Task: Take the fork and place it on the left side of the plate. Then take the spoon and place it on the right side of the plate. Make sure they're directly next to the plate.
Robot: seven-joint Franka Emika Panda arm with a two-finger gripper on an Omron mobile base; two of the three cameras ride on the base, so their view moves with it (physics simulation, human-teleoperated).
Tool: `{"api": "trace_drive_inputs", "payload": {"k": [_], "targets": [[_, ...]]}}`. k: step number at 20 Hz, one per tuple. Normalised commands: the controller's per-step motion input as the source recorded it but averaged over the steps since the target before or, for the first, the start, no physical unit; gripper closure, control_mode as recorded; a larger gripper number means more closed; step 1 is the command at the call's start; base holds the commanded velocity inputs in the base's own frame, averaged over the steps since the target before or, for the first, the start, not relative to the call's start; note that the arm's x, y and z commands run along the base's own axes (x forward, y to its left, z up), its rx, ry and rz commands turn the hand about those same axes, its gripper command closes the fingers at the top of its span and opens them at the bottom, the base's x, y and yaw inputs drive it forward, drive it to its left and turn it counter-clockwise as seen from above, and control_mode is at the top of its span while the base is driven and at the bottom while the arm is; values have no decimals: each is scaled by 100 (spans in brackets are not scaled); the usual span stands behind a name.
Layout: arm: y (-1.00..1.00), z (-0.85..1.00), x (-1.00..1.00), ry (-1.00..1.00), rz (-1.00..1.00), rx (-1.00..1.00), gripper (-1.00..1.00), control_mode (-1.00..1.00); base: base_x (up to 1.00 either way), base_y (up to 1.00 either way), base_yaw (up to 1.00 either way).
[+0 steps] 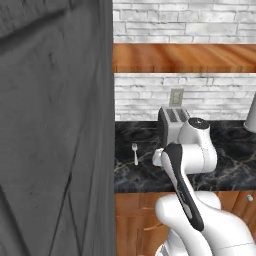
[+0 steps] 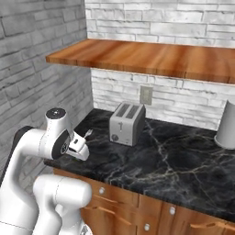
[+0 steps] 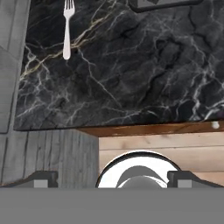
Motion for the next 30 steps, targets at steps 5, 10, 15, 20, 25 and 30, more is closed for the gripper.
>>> {"api": "trace_drive_inputs", "payload": {"k": [5, 10, 15, 20, 25, 30], "targets": [[15, 0, 19, 1, 0, -5, -100, -100, 19, 25, 0], [8, 0, 60, 0, 3, -8, -100, -100, 0, 0, 0], [0, 0, 66, -1, 4, -1, -100, -100, 0, 0, 0], [0, 0, 73, 0, 9, 1, -100, -100, 0, 0, 0], [0, -8, 74, 1, 9, 0, -100, -100, 0, 0, 0], [0, -18, 73, 7, 3, 0, -100, -100, 0, 0, 0]]}}
